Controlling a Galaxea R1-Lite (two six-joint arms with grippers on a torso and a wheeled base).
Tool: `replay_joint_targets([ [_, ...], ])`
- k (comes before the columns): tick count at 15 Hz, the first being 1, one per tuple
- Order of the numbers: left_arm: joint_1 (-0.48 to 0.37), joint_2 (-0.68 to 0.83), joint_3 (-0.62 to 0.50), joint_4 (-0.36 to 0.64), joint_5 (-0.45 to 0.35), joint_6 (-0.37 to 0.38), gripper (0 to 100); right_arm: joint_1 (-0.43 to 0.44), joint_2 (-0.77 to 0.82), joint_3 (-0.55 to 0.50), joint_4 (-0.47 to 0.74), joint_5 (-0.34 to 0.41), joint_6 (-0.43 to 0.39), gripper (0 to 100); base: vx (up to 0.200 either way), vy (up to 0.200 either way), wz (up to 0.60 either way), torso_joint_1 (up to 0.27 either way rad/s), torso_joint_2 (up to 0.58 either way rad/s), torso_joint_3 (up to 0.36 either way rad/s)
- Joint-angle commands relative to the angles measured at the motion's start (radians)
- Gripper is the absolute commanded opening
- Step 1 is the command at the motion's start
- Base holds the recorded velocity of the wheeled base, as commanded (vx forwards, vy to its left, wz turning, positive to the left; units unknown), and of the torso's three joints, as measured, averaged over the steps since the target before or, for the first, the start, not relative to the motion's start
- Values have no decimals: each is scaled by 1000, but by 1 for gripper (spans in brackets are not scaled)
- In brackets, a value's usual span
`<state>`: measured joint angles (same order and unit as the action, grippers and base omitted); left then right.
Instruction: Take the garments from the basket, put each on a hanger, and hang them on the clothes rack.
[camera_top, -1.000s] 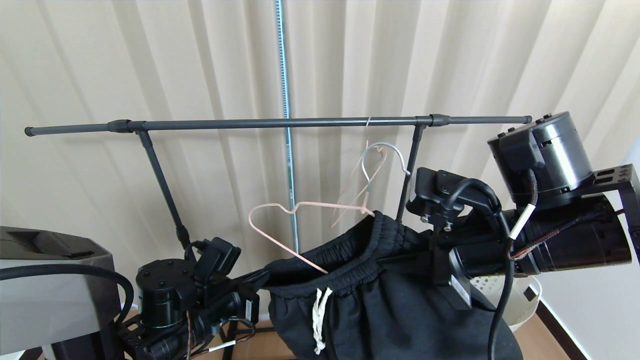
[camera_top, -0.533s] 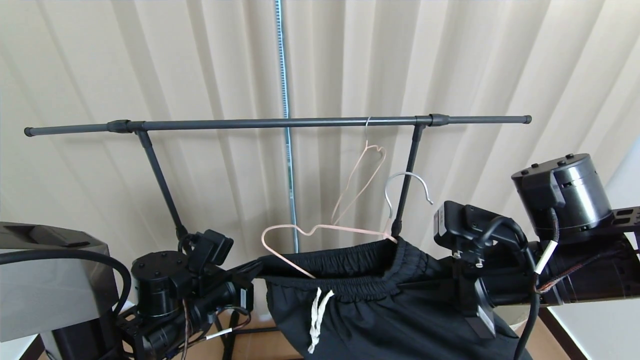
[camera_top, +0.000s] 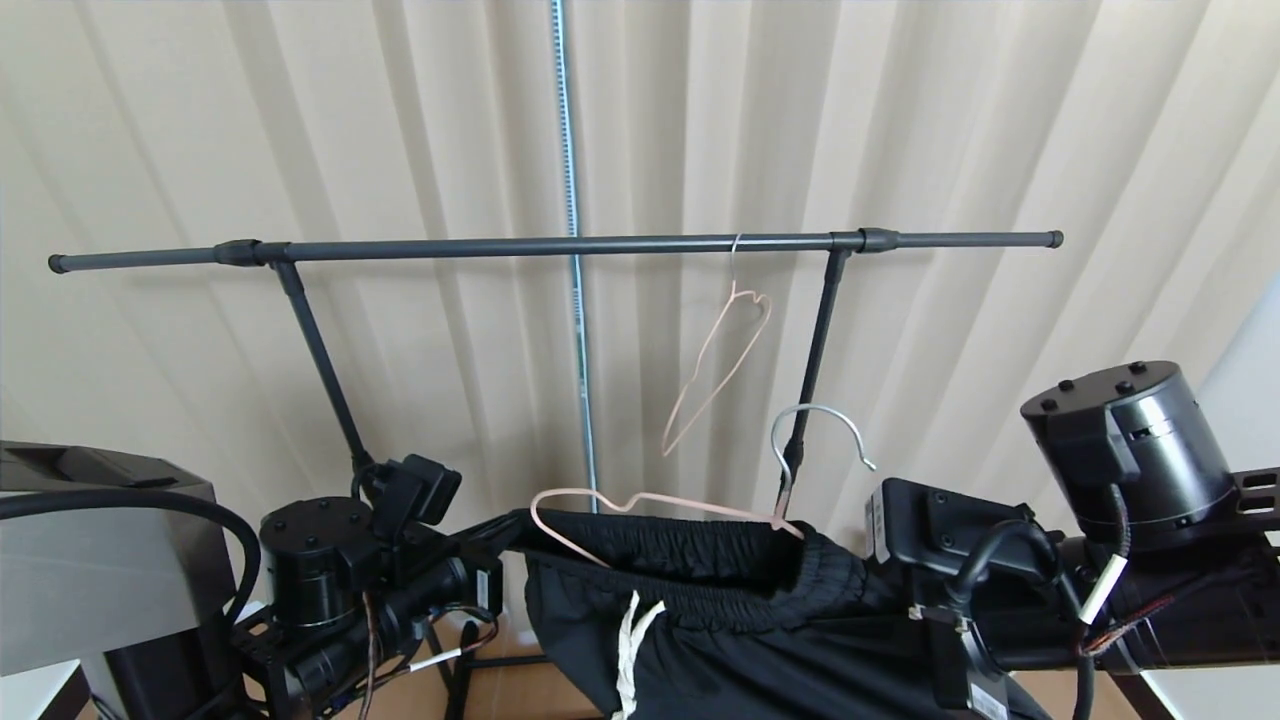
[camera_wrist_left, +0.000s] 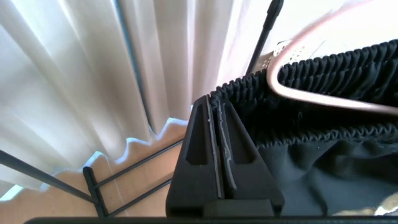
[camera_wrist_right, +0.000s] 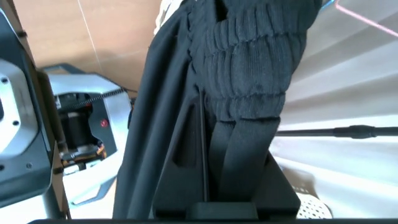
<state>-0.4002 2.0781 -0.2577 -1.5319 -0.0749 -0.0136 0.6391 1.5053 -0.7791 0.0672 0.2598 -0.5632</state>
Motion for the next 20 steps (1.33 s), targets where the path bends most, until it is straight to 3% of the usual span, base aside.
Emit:
replay_joint_targets([
  [1,0,-3,1,-1,1,1,0,16,4,12,2,-13,-7,0,0,0,0,0,0,0],
  [6,4,-10,1,-1,1,4,0,40,76,21,-1,-102,-15,0,0,0,0,0,0,0],
  [15,3,-19,5,-1,1,4,0,40,210,24,-52,-148,-15,0,0,0,0,0,0,0],
  [20,6,-52,-9,27,1,52,0,40,239,23,-53,-178,-14,0,0,0,0,0,0,0],
])
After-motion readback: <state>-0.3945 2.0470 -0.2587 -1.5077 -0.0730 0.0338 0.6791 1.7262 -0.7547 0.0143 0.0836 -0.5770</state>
